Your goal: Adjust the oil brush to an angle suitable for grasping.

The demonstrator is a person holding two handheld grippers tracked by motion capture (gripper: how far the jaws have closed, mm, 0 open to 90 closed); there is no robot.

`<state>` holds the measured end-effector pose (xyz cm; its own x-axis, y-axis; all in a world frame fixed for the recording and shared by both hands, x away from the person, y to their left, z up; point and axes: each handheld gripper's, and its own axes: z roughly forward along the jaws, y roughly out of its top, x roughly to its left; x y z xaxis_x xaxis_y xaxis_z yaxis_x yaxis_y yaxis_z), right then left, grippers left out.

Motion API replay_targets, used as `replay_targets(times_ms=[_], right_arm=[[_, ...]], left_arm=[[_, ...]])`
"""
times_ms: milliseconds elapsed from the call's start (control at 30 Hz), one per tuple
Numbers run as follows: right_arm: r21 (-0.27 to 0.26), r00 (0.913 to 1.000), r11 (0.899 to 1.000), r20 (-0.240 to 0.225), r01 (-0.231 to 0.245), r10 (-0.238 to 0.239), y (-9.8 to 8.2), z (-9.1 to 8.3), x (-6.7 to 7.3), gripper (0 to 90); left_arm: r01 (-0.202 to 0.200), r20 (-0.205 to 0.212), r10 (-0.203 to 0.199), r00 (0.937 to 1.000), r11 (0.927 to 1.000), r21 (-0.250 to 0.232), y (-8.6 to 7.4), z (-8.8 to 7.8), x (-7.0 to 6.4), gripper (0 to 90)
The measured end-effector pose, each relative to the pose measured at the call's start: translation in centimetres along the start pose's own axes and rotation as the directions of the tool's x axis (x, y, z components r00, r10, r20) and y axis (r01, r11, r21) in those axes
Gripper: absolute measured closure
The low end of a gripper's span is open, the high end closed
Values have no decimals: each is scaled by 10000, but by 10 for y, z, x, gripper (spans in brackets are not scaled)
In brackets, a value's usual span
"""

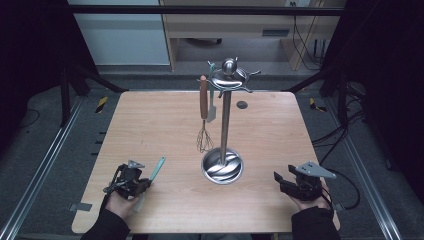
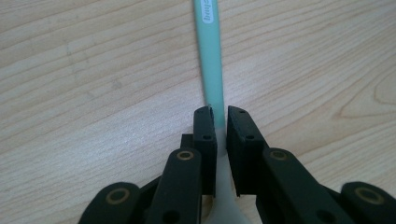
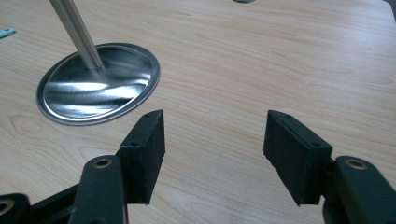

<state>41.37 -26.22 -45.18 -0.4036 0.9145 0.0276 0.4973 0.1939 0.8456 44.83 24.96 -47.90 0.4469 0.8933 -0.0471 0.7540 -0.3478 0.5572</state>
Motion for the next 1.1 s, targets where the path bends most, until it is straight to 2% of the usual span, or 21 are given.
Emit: replay_targets(times_ms=[200,367,500,533,600,700,800,867,933,1033,1100], right_arm=[[1,10000,10000,14,24,-24,0,0,0,386],[8,10000,10000,11,14,-14,0,0,0,386],[10,10000,10000,13,12,-12,0,0,0,386],[22,10000,10000,26,28,-28,0,0,0,386],[25,10000,10000,22,31,-31,0,0,0,386],[9,10000,10000,10,31,-31,0,0,0,386],[3,10000,10000,4,30,-30,0,0,0,386],[20,10000,10000,17,37,-37,0,0,-1,386],[12,10000,10000,6,34,-34,0,0,-1,386],[10,10000,10000,4,37,-37,0,0,-1,386],[12,10000,10000,8,37,-37,0,0,-1,386]], left_arm=[[-112,67,112,9999,9999,-37,-2,-2,0,789],[-348,-67,349,9994,9992,189,-5,-2,-3,764],[-323,-308,332,9990,9991,275,-3,-2,-5,803],[-156,-308,165,9994,9994,300,-2,-1,-5,805],[-168,-327,181,9993,9991,393,-1,-1,-6,814],[-405,-5,405,9992,9990,200,0,0,-6,820],[-939,201,939,9954,9956,-11,2,3,-10,820],[-1070,248,1070,9940,9943,-14,3,5,-14,820],[-1333,99,1332,9910,9911,40,3,4,-16,817],[-1154,250,1153,9930,9933,22,1,4,-14,788],[-1132,179,1131,9934,9936,8,1,3,-14,749]])
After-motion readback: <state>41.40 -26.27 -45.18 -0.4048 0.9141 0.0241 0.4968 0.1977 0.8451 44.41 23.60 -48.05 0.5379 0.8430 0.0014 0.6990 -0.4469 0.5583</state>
